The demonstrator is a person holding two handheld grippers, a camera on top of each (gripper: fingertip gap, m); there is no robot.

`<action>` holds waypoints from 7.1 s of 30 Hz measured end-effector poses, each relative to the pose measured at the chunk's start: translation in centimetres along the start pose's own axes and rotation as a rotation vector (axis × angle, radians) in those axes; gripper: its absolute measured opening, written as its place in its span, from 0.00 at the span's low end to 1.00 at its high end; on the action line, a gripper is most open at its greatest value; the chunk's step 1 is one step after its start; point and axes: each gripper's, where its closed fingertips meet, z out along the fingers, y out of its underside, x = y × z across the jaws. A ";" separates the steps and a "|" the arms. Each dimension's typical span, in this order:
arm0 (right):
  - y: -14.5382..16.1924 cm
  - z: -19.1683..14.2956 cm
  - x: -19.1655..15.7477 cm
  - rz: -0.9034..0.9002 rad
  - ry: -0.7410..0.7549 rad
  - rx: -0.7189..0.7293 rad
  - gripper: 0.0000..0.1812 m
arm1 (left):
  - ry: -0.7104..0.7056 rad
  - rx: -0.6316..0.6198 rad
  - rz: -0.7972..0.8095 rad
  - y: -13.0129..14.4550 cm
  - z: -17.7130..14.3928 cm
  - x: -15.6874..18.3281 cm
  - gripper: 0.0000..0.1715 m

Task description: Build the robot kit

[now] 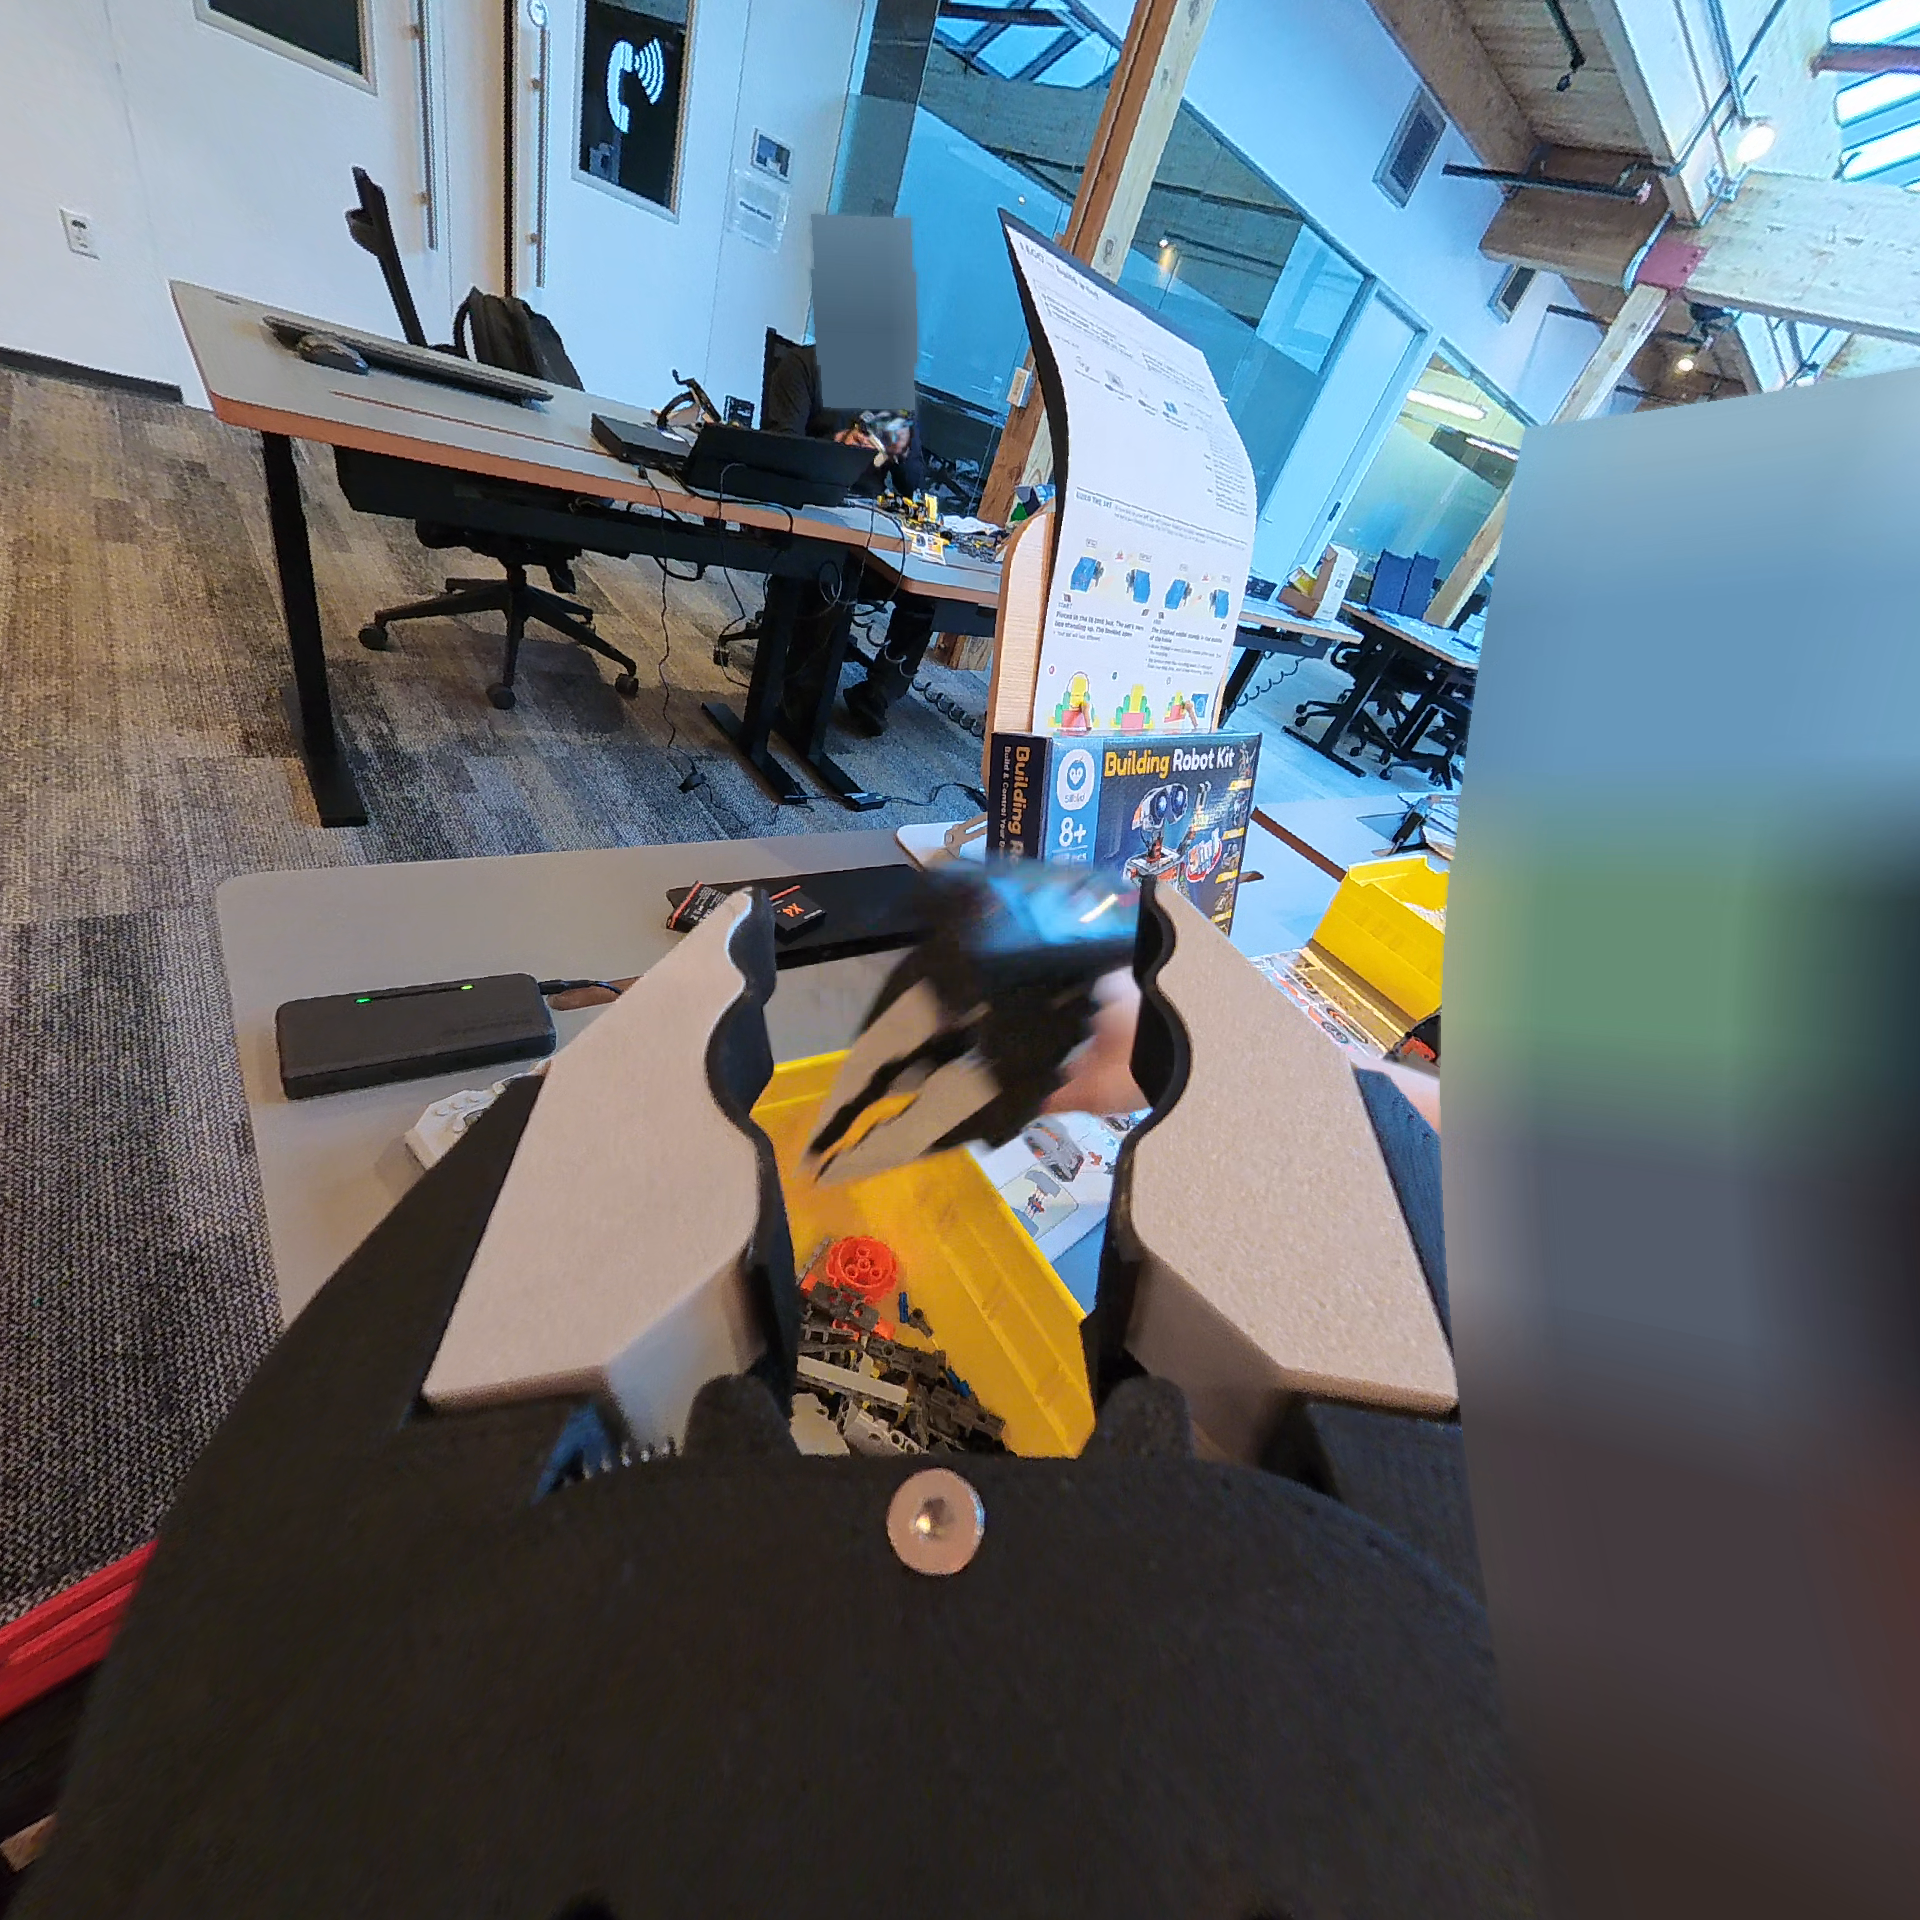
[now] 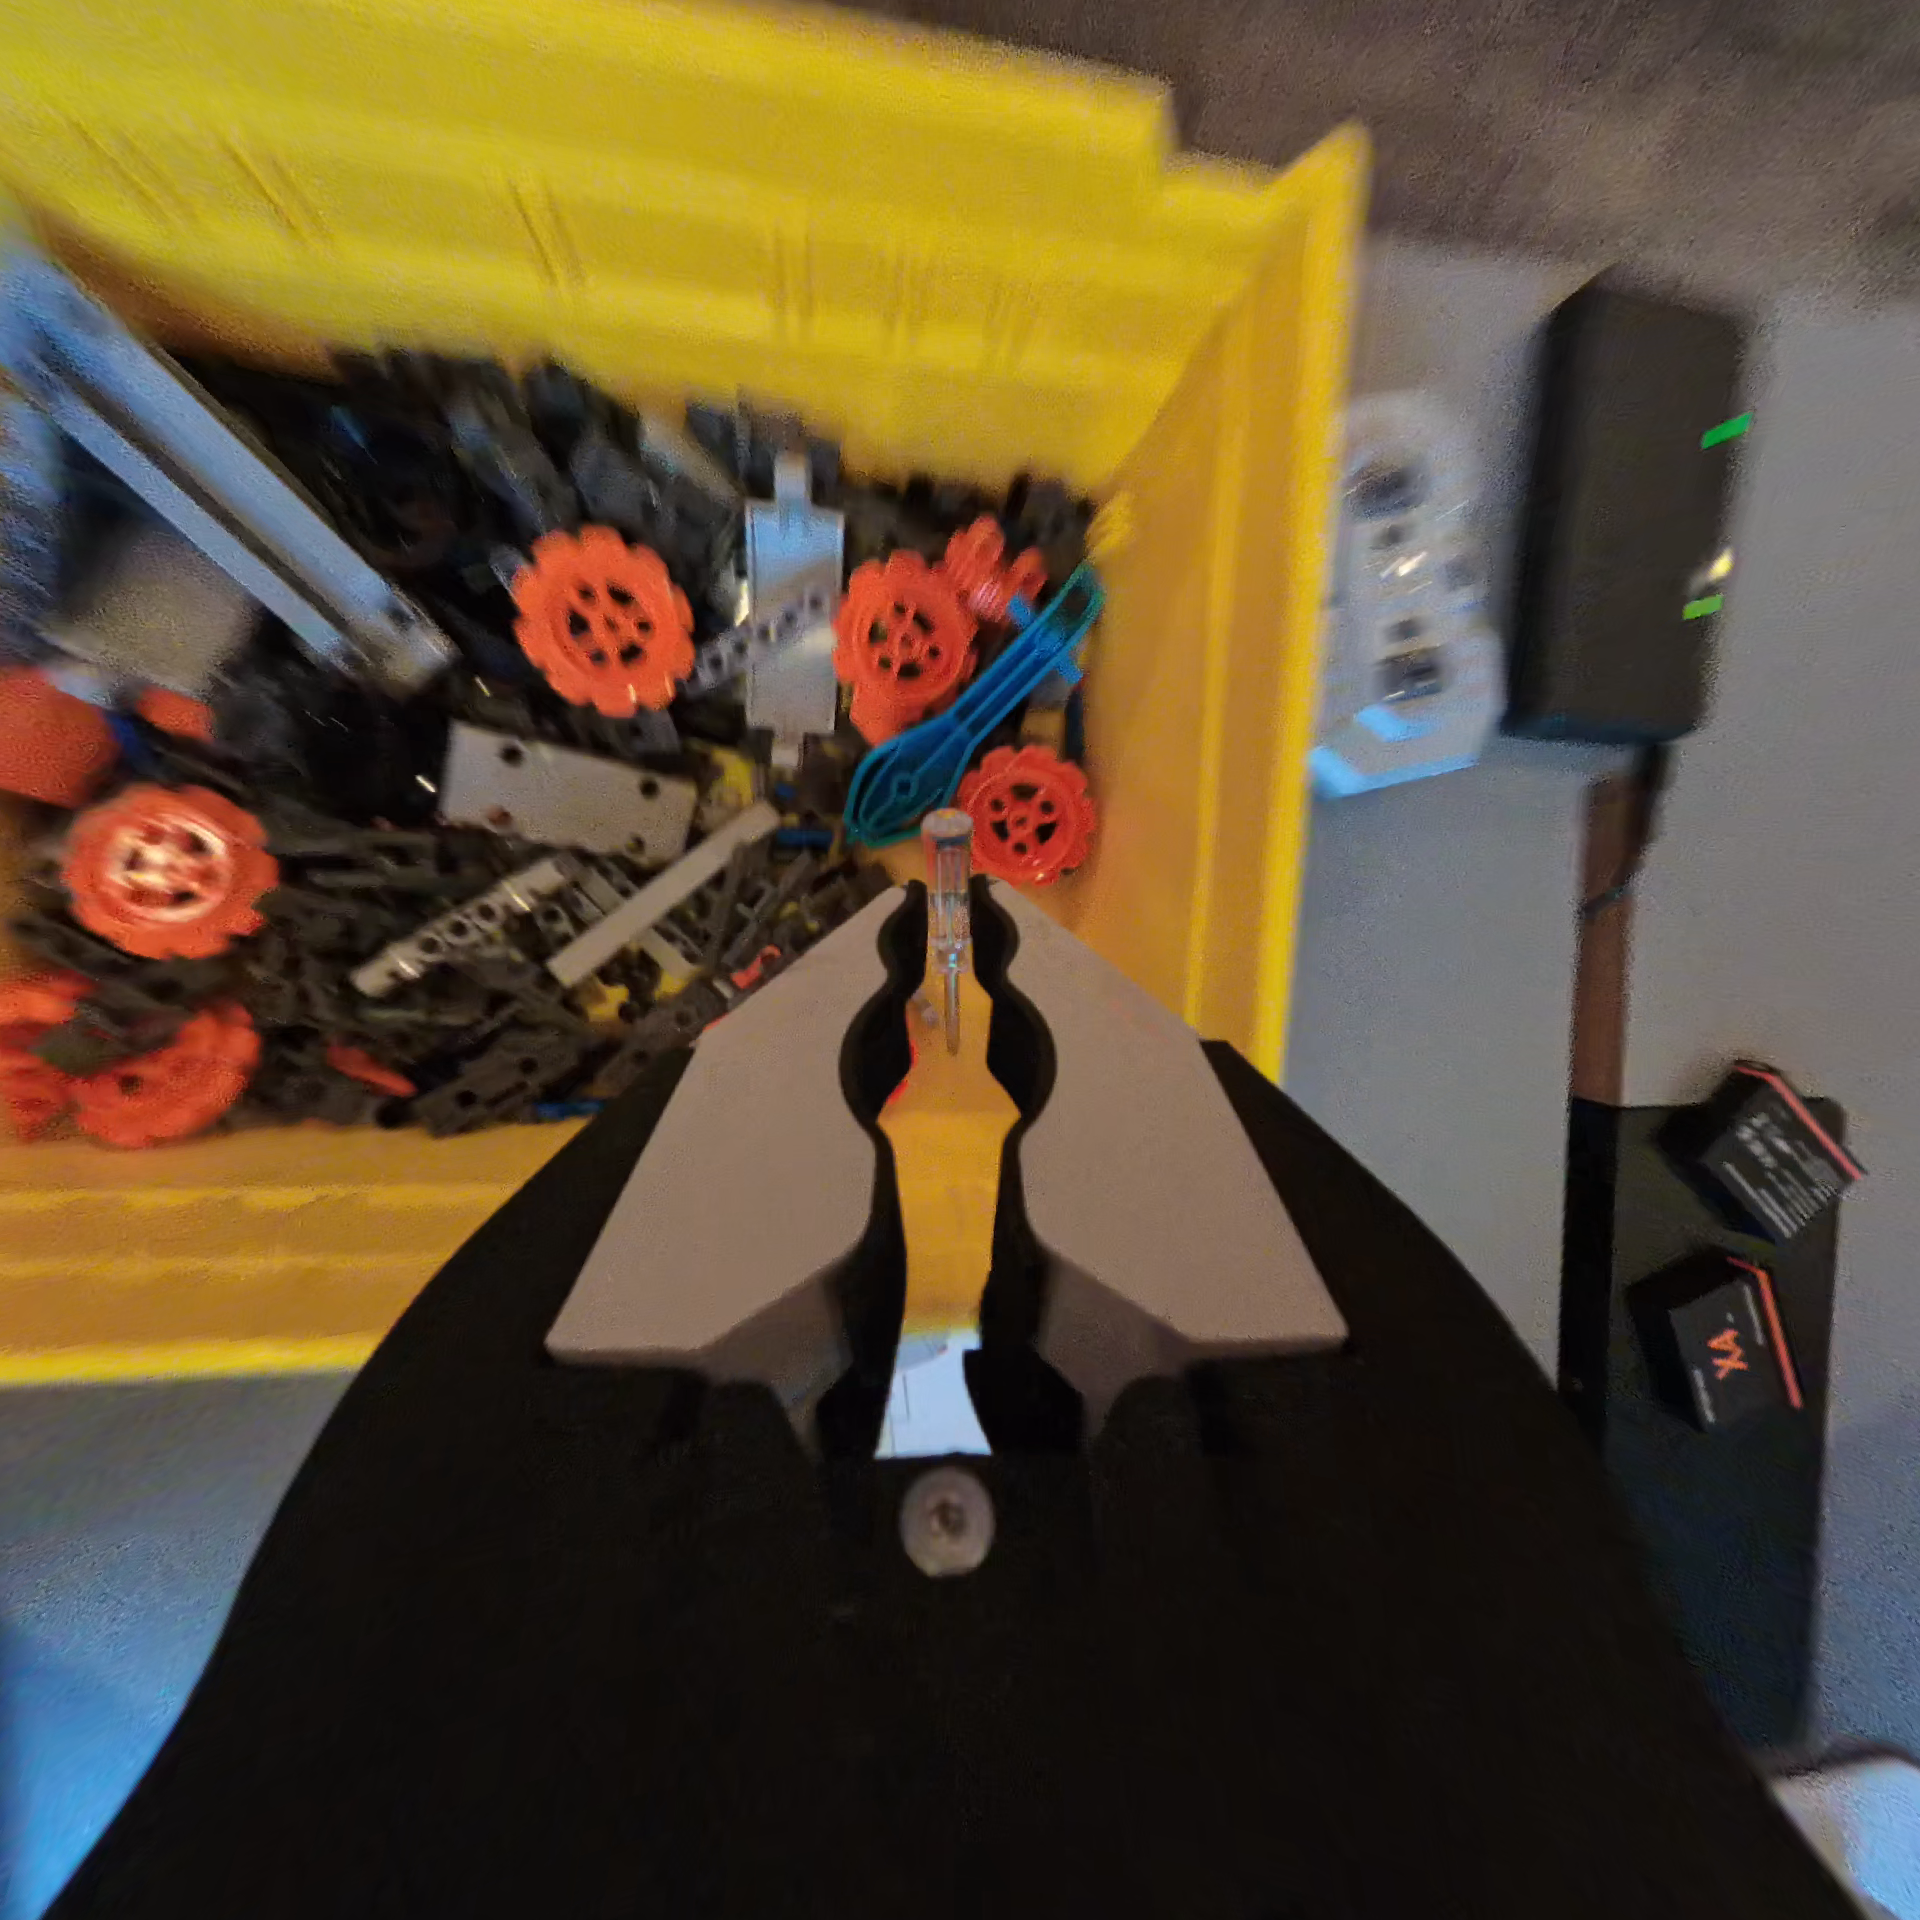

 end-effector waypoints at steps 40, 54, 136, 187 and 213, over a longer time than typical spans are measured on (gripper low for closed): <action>12.4 -42.9 -2.7 0.440 0.122 1.681 0.03 | 0.072 -0.148 0.053 3.0 5.1 3.1 0.39; 2.4 -10.2 11.2 0.340 0.112 0.271 0.03 | -0.027 -0.190 0.039 3.8 6.4 0.6 0.39; 12.0 -15.6 2.7 0.104 0.328 0.061 0.17 | -0.028 0.042 0.031 -0.6 2.0 1.1 0.39; 26.8 -18.3 2.7 0.325 0.578 -0.032 0.04 | -0.023 0.005 0.034 0.1 3.0 1.1 0.41; 16.3 -15.0 -3.3 0.180 0.258 0.253 0.00 | -0.034 0.056 0.019 -0.9 1.3 0.5 0.41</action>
